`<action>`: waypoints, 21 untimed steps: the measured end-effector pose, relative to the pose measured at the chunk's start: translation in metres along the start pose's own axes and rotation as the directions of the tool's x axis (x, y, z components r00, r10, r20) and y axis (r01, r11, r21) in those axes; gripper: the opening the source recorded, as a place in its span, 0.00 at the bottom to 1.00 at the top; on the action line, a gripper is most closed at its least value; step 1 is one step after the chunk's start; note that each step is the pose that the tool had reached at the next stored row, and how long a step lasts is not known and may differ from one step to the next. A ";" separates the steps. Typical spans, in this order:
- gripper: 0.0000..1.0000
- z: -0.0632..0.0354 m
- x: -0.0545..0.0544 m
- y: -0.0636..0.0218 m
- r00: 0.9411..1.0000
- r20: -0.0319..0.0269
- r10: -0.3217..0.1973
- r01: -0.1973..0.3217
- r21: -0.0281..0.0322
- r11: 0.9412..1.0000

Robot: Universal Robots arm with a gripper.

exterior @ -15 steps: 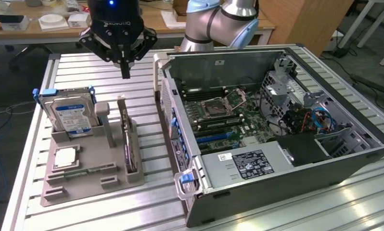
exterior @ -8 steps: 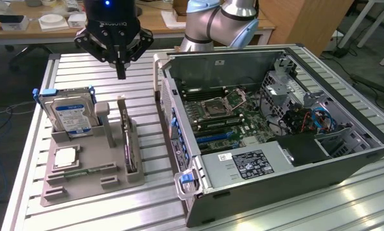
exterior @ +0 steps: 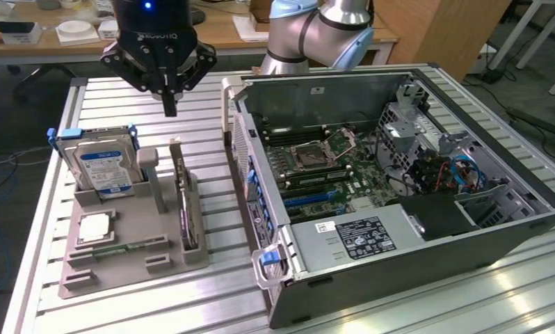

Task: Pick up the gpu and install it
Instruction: 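Reach for the gpu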

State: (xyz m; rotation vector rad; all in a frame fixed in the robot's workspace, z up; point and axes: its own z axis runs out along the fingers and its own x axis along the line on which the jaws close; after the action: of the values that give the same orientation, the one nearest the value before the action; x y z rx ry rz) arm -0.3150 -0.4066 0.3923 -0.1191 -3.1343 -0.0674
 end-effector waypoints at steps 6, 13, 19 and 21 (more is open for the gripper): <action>0.10 0.0003 0.004 -0.0013 1.000 -0.002 0.000 0.000 0.000 1.000; 0.10 0.0005 0.008 -0.0025 1.000 -0.006 0.000 0.000 0.000 1.000; 0.10 0.0008 0.011 -0.0034 1.000 -0.008 0.000 0.000 0.001 1.000; 0.10 0.0008 0.012 -0.0038 1.000 -0.009 0.000 0.000 0.001 1.000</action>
State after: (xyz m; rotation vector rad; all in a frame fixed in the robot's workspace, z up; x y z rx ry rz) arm -0.3271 -0.4094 0.3913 -0.1189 -3.1251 -0.0668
